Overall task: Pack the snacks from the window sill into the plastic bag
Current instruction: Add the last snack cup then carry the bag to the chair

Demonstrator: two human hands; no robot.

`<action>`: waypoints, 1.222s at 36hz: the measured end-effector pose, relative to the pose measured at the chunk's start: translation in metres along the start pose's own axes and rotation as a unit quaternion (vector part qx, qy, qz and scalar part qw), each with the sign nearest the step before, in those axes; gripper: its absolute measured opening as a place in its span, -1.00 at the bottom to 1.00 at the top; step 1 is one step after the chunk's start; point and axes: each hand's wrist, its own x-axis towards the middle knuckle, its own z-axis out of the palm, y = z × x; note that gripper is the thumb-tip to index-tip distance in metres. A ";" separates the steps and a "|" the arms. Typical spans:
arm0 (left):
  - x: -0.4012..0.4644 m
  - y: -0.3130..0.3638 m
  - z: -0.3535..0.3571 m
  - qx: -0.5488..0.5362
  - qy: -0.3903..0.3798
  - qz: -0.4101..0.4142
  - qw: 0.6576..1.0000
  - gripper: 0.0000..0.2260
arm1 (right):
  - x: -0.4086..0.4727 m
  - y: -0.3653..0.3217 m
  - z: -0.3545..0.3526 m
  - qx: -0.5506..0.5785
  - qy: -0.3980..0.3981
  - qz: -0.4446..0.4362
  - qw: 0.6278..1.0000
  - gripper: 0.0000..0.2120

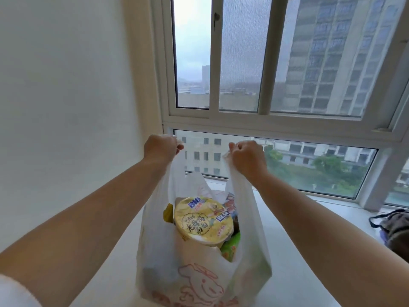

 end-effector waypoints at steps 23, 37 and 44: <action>-0.124 -0.040 -0.142 0.054 0.363 0.072 0.928 -0.61 | -0.074 -0.103 0.074 0.222 -0.150 -0.203 0.942 -0.56; -0.182 -0.074 -0.271 0.137 0.522 0.054 0.840 -0.59 | -0.155 -0.211 0.170 0.275 -0.284 -0.260 0.881 -0.50; -0.212 -0.121 -0.367 0.150 0.567 -0.061 0.808 -0.68 | -0.216 -0.279 0.236 0.261 -0.346 -0.276 0.858 -0.50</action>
